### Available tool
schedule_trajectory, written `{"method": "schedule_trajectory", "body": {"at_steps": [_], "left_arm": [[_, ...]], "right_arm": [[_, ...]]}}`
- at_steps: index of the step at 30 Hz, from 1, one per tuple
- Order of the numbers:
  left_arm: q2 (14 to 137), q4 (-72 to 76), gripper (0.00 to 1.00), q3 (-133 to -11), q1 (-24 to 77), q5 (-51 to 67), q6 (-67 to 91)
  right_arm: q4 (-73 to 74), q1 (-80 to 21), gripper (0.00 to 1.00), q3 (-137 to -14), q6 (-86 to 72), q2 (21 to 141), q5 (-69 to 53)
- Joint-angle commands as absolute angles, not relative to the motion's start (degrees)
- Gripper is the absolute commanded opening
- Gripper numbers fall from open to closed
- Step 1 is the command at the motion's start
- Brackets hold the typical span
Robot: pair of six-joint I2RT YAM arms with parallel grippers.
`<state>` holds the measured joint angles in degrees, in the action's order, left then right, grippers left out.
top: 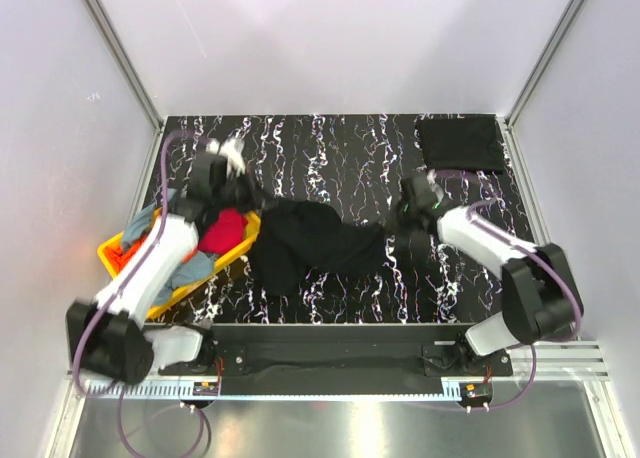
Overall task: Fold and stack the t-shirts
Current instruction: Move the tshirt to the center of the board
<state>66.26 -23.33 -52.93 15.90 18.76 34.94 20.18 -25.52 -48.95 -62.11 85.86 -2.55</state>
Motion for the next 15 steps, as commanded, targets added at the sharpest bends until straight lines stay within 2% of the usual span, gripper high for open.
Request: {"method": "schedule_trajectory", "body": {"at_steps": [1, 4, 7, 9, 10, 12, 13, 15], "left_arm": [[73.8, -14.6, 0.00, -75.8, 16.0, 20.3, 35.1], [76.6, -14.8, 0.00, -86.7, 16.0, 23.0, 35.9], [74.0, -14.7, 0.00, -86.9, 16.1, 21.5, 35.0], [70.2, -14.5, 0.05, -83.5, 16.1, 20.4, 34.4], [68.8, -13.9, 0.16, -78.4, 16.1, 20.1, 34.4], [64.8, -13.6, 0.20, -71.8, 16.1, 21.2, 34.9], [63.4, -13.4, 0.28, -64.5, 16.3, 21.7, 35.7], [59.5, -13.5, 0.32, -56.7, 16.9, 23.1, 37.1]], "right_arm": [[29.1, -19.4, 0.00, -64.2, -50.1, 78.1, 6.8], [36.6, -17.7, 0.00, -75.8, -43.1, 74.0, 14.5], [39.5, -17.6, 0.00, -81.4, -38.2, 69.0, 18.0], [40.0, -17.6, 0.00, -81.1, -36.9, 64.7, 16.8], [40.7, -17.6, 0.00, -80.4, -36.7, 63.2, 16.0], [41.0, -17.6, 0.00, -76.0, -36.7, 59.3, 12.1], [40.9, -17.6, 0.00, -73.8, -37.0, 57.9, 10.6], [40.8, -17.7, 0.00, -66.7, -37.3, 54.8, 5.7]]}}
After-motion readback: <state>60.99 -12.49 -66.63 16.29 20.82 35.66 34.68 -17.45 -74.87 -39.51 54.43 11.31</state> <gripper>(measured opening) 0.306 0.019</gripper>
